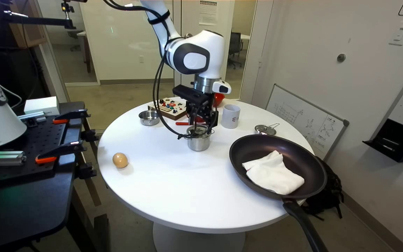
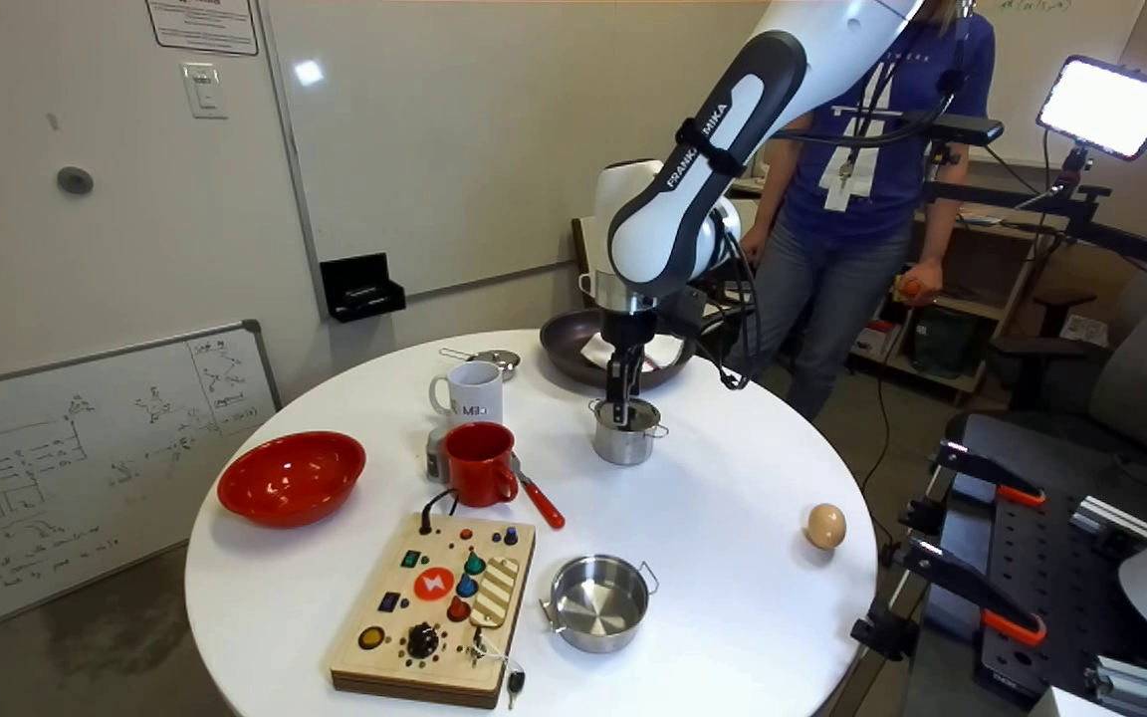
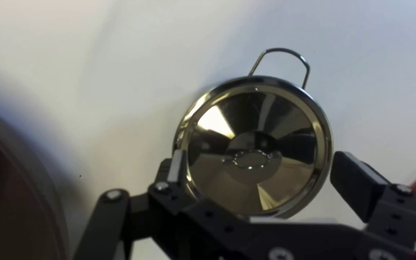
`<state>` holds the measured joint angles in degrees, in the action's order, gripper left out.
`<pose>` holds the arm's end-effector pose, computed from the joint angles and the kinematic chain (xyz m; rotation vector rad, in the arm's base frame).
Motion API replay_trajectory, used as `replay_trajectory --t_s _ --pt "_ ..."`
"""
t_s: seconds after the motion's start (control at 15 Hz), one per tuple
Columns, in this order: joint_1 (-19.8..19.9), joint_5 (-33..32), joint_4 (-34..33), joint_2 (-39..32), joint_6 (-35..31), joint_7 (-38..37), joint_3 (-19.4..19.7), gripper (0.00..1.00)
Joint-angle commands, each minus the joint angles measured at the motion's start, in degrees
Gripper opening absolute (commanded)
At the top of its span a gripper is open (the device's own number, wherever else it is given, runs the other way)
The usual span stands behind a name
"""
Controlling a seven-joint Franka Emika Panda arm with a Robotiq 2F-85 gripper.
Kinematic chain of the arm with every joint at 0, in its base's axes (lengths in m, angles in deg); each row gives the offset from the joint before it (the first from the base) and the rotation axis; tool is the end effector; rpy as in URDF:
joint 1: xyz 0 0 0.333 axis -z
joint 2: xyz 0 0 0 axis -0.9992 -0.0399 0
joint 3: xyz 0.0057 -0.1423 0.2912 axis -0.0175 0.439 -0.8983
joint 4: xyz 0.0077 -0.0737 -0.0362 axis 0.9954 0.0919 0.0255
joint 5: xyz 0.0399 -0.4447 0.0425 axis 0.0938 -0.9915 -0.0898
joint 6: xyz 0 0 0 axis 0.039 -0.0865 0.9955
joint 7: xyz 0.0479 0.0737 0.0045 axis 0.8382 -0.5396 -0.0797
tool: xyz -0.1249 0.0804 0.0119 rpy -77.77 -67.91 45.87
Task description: Pick up the lid and put it on the table
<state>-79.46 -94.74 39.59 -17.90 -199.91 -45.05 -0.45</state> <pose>0.6351 -0.0468 0.0009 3.0764 0.5938 -0.1192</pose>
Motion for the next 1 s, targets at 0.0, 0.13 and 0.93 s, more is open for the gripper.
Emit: replay_trajectory --t_s 0.0,0.13,0.93 --pt "-0.6 0.8 -3.0 -2.1 2.7 0.1 -0.2 1.00" --pt "-0.9 0.7 -3.5 -2.5 2.9 -0.4 0.1 1.00" --pt "-1.1 0.5 -5.5 -3.2 5.5 -0.3 0.3 0.76"
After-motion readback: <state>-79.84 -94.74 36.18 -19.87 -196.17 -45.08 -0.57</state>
